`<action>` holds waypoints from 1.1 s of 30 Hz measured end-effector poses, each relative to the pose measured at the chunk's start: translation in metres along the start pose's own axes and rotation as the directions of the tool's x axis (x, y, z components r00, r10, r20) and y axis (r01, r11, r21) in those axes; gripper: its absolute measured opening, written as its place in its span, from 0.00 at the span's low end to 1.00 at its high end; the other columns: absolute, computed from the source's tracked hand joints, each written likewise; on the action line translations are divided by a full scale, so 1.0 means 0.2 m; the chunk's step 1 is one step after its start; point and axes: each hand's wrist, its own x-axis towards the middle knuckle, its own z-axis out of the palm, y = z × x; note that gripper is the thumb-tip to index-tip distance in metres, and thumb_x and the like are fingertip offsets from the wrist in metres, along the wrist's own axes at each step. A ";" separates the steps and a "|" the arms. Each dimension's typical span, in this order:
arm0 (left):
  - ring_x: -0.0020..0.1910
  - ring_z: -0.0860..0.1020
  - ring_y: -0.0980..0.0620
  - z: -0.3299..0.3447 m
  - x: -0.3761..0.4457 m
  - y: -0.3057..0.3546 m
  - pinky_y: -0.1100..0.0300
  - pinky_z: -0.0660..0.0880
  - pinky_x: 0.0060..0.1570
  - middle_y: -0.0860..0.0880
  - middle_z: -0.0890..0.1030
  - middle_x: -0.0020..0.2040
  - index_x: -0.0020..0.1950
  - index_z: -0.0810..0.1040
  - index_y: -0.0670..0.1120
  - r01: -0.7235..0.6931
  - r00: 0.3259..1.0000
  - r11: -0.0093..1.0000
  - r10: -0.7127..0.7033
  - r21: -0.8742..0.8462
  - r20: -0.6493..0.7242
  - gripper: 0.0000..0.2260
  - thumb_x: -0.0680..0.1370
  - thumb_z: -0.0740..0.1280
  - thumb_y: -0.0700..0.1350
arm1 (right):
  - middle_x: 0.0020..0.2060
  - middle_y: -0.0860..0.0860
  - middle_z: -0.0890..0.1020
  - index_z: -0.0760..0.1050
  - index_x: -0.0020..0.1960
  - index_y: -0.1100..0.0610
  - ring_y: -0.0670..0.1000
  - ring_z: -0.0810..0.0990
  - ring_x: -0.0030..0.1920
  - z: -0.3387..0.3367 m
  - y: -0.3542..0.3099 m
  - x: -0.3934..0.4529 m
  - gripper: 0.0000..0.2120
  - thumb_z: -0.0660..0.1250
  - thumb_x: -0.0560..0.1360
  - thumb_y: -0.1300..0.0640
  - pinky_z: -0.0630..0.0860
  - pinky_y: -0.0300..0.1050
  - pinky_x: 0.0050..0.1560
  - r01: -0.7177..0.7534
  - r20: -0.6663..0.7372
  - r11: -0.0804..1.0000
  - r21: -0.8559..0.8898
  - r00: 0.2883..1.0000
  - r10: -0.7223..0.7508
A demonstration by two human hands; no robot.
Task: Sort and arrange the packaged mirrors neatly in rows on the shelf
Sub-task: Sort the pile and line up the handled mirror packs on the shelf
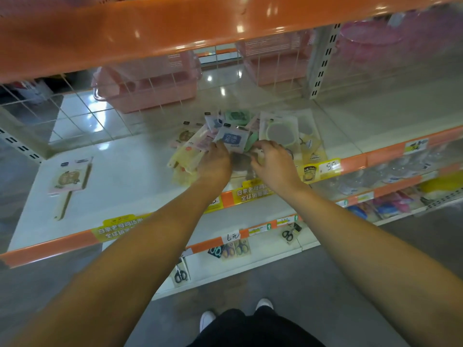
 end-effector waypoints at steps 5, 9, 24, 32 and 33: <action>0.57 0.73 0.34 -0.01 -0.02 -0.08 0.45 0.71 0.50 0.34 0.69 0.64 0.70 0.59 0.35 0.036 0.998 0.995 -0.041 -0.095 -0.049 0.21 0.79 0.60 0.36 | 0.54 0.58 0.80 0.75 0.62 0.58 0.61 0.77 0.55 0.03 -0.08 0.04 0.17 0.66 0.74 0.54 0.76 0.54 0.52 0.039 0.019 0.999 0.009 0.999 -0.039; 0.61 0.70 0.37 -0.09 -0.08 -0.22 0.46 0.68 0.58 0.36 0.70 0.63 0.67 0.63 0.35 0.016 0.987 0.991 -0.036 -0.130 -0.156 0.17 0.80 0.58 0.41 | 0.55 0.59 0.80 0.76 0.60 0.59 0.62 0.77 0.56 0.09 -0.22 0.09 0.16 0.67 0.74 0.56 0.75 0.53 0.53 0.070 0.011 0.996 0.053 0.997 -0.071; 0.42 0.76 0.38 -0.37 -0.46 -1.17 0.48 0.74 0.42 0.35 0.76 0.44 0.48 0.75 0.32 0.304 0.918 0.923 -0.219 0.234 -0.330 0.07 0.71 0.67 0.32 | 0.61 0.54 0.76 0.72 0.65 0.56 0.57 0.71 0.62 0.58 -1.05 0.11 0.18 0.63 0.77 0.54 0.70 0.50 0.61 0.261 0.270 0.949 0.179 0.914 -0.302; 0.53 0.71 0.36 -0.35 -0.47 -1.51 0.46 0.70 0.48 0.35 0.72 0.55 0.63 0.68 0.33 0.492 0.856 0.863 -0.454 0.115 -0.247 0.15 0.78 0.60 0.39 | 0.63 0.50 0.75 0.71 0.67 0.54 0.54 0.70 0.64 0.71 -1.21 0.09 0.18 0.61 0.78 0.52 0.70 0.50 0.60 0.265 0.308 0.955 0.137 0.904 -0.295; 0.55 0.70 0.37 -0.34 -0.47 -1.53 0.46 0.69 0.49 0.36 0.70 0.57 0.64 0.66 0.35 0.524 0.843 0.844 -0.493 0.118 -0.216 0.16 0.78 0.59 0.40 | 0.64 0.50 0.74 0.70 0.67 0.54 0.53 0.70 0.64 0.72 -1.21 0.09 0.18 0.61 0.78 0.52 0.70 0.49 0.60 0.262 0.314 0.957 0.125 0.905 -0.288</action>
